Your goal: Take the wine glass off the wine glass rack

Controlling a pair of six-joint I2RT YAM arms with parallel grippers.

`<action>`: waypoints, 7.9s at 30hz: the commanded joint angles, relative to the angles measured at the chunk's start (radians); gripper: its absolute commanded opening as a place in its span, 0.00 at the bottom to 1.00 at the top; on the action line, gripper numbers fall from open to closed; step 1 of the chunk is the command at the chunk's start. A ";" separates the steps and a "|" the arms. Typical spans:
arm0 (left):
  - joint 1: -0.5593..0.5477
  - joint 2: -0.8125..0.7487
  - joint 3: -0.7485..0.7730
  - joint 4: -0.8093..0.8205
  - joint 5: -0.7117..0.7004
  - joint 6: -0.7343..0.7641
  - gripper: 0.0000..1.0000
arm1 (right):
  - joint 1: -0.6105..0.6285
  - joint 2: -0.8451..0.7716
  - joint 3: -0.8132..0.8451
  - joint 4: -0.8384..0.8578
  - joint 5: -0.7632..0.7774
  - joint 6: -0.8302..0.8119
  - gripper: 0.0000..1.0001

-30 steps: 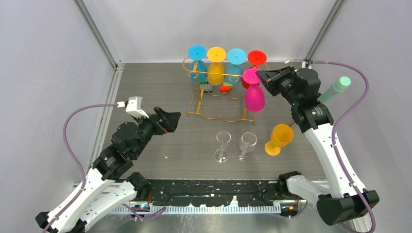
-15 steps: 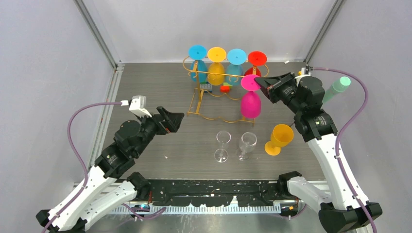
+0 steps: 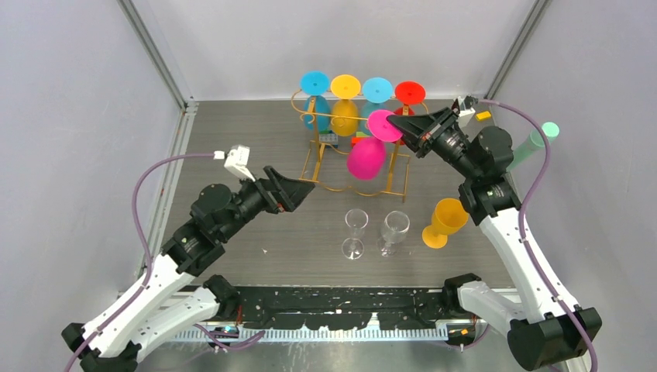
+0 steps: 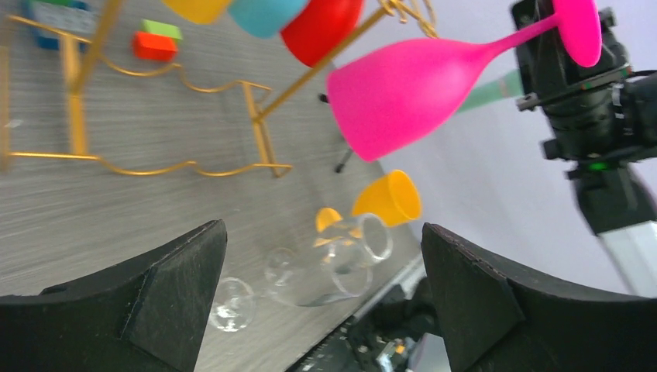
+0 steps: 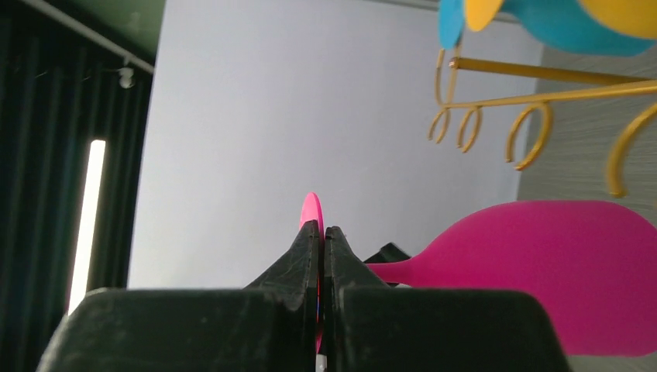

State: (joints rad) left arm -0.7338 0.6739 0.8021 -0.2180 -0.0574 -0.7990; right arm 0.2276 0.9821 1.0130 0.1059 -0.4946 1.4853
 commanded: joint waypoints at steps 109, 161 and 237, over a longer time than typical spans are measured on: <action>-0.273 0.831 0.624 -0.963 0.047 0.317 0.03 | 0.013 -0.304 -0.054 -0.403 0.315 -0.237 0.68; -0.273 0.106 0.325 -0.339 -0.180 0.448 1.00 | -0.034 0.363 0.636 -0.737 0.679 -0.755 0.55; -0.273 0.089 0.305 -0.372 -0.255 0.389 1.00 | -0.254 0.368 0.445 0.068 0.309 -0.506 0.00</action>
State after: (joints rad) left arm -1.0042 0.7765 1.1141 -0.6258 -0.2867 -0.3962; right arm -0.0170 1.4731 1.3872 0.1337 -0.2672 1.0729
